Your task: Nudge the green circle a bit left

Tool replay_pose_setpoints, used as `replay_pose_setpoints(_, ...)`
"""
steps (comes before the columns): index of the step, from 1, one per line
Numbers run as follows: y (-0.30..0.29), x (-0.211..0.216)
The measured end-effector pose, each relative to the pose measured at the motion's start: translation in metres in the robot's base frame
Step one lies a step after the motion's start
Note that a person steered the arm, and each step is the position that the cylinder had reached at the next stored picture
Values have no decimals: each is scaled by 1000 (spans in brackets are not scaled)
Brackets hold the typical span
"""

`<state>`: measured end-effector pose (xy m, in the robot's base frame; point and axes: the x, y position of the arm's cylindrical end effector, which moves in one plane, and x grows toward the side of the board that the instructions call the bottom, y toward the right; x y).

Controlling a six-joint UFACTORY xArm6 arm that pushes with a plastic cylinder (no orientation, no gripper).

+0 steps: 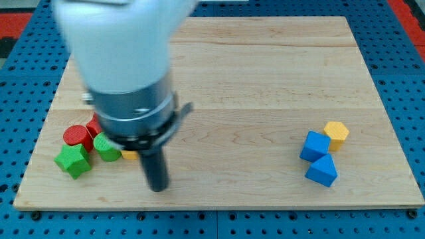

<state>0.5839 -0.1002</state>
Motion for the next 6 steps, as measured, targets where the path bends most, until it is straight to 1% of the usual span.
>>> replay_pose_setpoints(1,-15,-78)
replay_pose_setpoints(2,-8,-117)
replay_pose_setpoints(3,37,-86)
replay_pose_setpoints(4,6,-46)
replay_pose_setpoints(5,-61,-77)
replay_pose_setpoints(6,-41,-130)
